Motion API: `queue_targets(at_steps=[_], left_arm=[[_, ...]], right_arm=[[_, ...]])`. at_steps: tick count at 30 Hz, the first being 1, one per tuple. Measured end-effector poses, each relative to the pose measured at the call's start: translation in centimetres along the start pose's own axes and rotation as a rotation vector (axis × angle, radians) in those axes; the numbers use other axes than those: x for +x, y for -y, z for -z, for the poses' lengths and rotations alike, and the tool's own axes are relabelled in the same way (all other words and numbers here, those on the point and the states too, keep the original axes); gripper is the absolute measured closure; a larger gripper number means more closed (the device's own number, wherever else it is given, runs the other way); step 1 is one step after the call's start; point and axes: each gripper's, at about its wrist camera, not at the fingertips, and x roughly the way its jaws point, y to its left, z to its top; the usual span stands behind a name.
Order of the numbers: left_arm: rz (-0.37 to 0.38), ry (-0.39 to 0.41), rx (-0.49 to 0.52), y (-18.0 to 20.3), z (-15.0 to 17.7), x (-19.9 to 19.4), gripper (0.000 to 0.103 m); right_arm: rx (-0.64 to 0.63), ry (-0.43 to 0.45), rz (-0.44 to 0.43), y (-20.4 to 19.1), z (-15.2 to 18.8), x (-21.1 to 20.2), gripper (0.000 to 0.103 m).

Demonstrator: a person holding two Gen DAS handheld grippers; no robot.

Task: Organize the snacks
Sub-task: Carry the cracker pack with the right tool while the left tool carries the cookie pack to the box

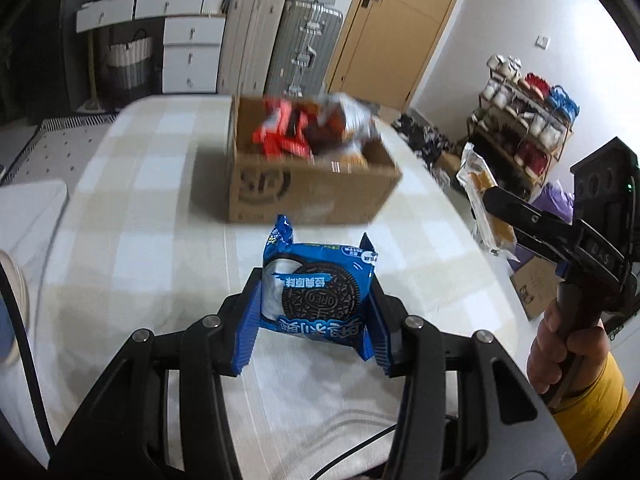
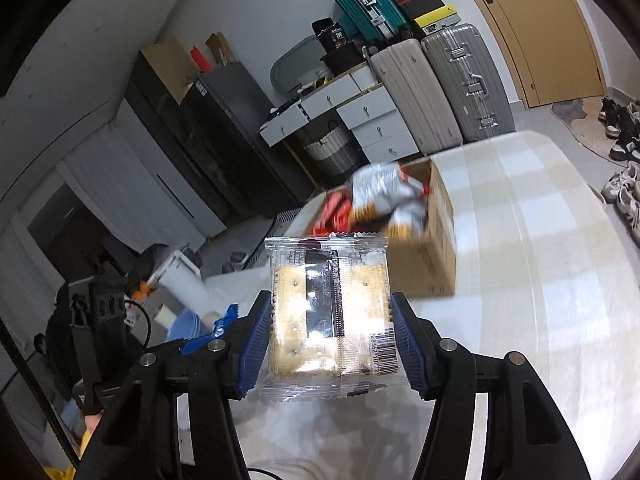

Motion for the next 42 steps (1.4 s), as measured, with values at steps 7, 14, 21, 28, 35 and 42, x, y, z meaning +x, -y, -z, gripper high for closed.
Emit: queue_targets(at_steps=[7, 14, 21, 28, 35, 42], left_arm=[[-0.015, 0.027, -0.034, -1.8, -6.9, 0.1, 0.059], [-0.058, -0.007, -0.049, -4.0, -14.0, 3.7, 0.059], [-0.076, -0.036, -0.052, -4.8, -18.7, 7.6, 0.059], [-0.079, -0.062, -0.037, -4.3, -20.6, 11.2, 0.059], [-0.096, -0.085, -0.003, -3.1, -22.1, 14.3, 0.059], [-0.081, -0.139, 0.022, -1.9, -22.9, 17.6, 0.059]], right_arm=[[-0.002, 0.01, 0.03, 0.1, -7.7, 3.0, 0.045], [0.084, -0.077, 0.062, 2.9, -13.5, 10.4, 0.045], [0.032, -0.159, 0.145, 3.7, -15.5, 15.7, 0.045], [0.011, -0.23, 0.161, 4.4, -14.4, 17.7, 0.045], [0.068, -0.274, 0.134, 5.7, -14.0, 18.8, 0.045], [0.092, -0.325, 0.143, 6.6, -14.2, 19.8, 0.045]])
